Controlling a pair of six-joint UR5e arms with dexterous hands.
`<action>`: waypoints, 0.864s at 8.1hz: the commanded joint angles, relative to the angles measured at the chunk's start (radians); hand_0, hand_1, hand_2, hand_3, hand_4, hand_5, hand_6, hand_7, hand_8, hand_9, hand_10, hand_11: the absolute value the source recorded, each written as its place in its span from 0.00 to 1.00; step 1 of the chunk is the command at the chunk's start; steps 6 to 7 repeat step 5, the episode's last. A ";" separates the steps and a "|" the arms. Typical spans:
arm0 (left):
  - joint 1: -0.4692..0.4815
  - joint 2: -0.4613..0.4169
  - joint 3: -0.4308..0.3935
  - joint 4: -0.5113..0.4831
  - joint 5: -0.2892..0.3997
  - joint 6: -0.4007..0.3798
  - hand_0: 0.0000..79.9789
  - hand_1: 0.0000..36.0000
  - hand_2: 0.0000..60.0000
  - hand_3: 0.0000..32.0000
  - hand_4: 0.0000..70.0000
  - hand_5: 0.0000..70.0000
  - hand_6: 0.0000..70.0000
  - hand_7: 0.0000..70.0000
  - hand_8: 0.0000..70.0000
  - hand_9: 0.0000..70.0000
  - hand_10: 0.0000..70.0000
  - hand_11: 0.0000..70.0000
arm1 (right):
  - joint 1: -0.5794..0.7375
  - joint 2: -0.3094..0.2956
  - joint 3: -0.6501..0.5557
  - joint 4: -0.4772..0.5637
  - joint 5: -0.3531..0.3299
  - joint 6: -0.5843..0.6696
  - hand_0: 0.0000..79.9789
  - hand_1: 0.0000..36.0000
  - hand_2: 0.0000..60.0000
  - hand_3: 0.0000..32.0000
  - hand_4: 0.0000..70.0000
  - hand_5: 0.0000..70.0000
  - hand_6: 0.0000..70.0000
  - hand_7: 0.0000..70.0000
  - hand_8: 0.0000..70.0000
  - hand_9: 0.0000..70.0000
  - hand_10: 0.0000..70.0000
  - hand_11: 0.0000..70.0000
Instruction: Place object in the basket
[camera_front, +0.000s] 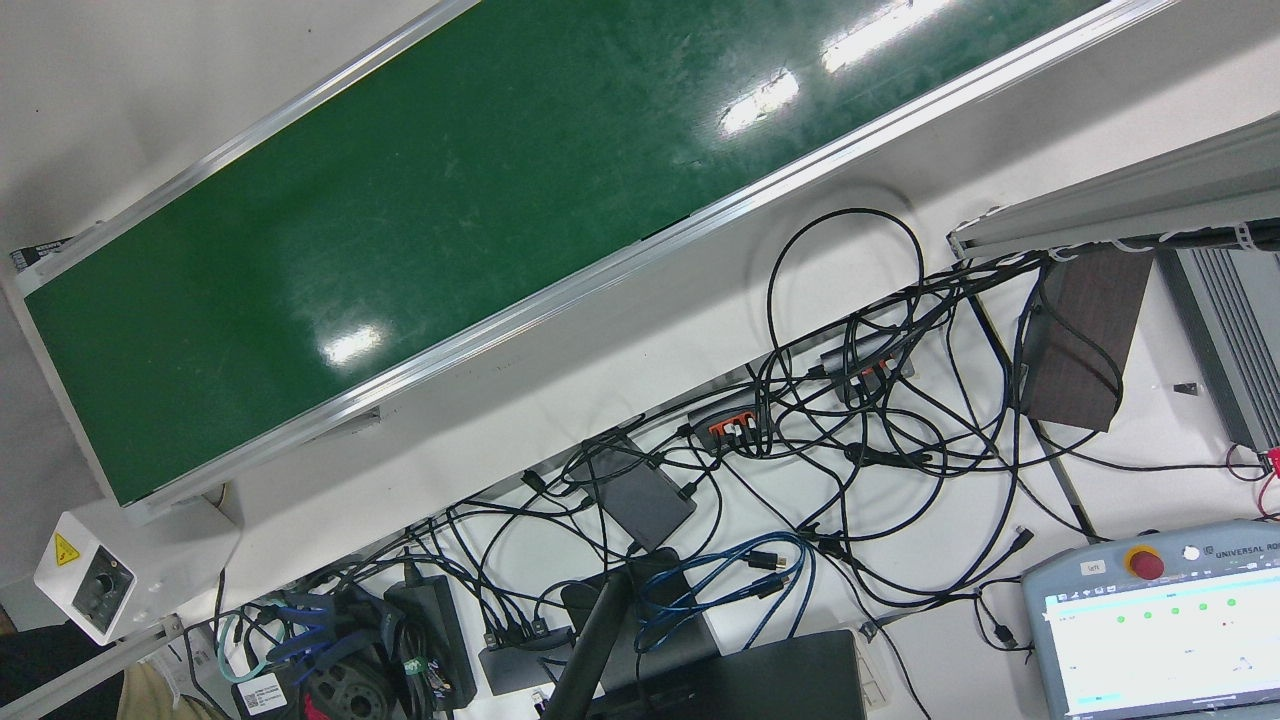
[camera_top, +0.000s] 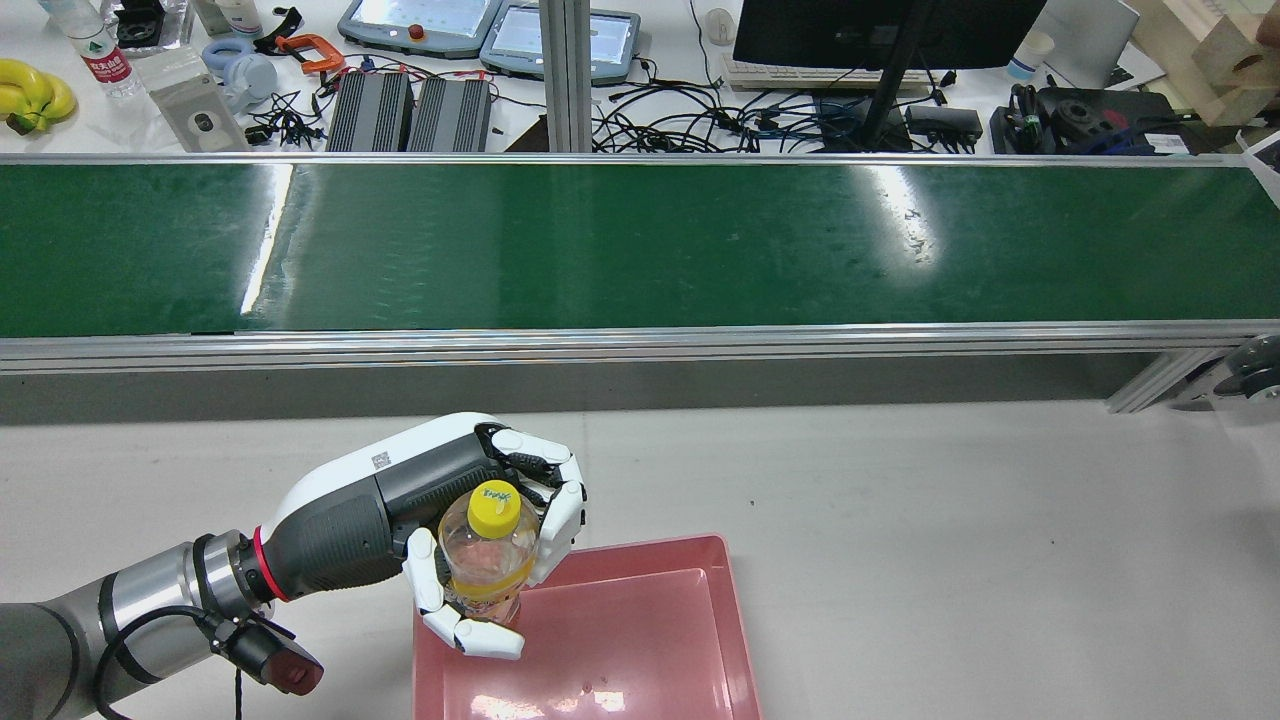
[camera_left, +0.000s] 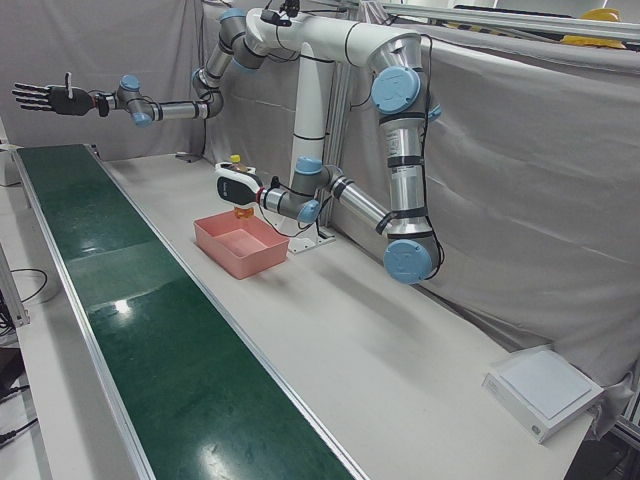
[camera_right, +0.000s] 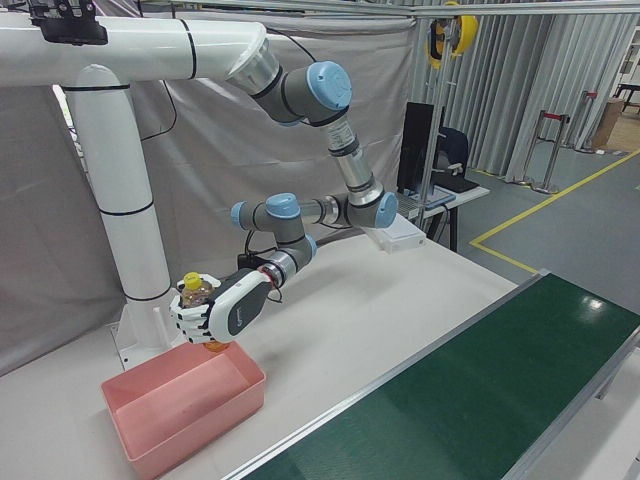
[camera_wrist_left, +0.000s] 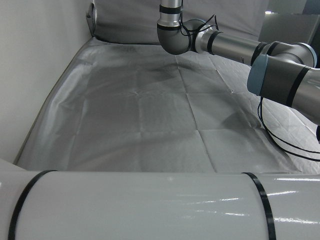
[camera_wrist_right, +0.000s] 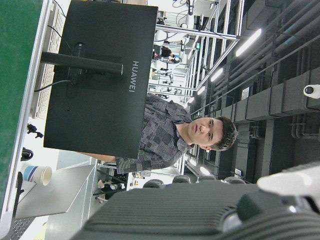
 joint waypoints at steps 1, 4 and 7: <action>0.006 0.008 -0.023 -0.004 0.004 0.001 0.79 0.25 0.00 0.00 0.00 0.58 0.16 0.60 0.20 0.37 0.45 0.67 | 0.000 0.000 0.000 0.000 0.000 0.000 0.00 0.00 0.00 0.00 0.00 0.00 0.00 0.00 0.00 0.00 0.00 0.00; 0.034 0.003 -0.021 -0.006 0.010 0.000 0.79 0.31 0.00 0.00 0.00 0.01 0.00 0.06 0.00 0.00 0.01 0.05 | 0.000 0.000 0.000 0.000 0.000 -0.002 0.00 0.00 0.00 0.00 0.00 0.00 0.00 0.00 0.00 0.00 0.00 0.00; 0.033 0.002 -0.021 -0.006 0.010 0.000 0.79 0.32 0.00 0.00 0.00 0.00 0.00 0.03 0.00 0.00 0.00 0.00 | 0.000 0.000 0.000 0.000 0.000 0.000 0.00 0.00 0.00 0.00 0.00 0.00 0.00 0.00 0.00 0.00 0.00 0.00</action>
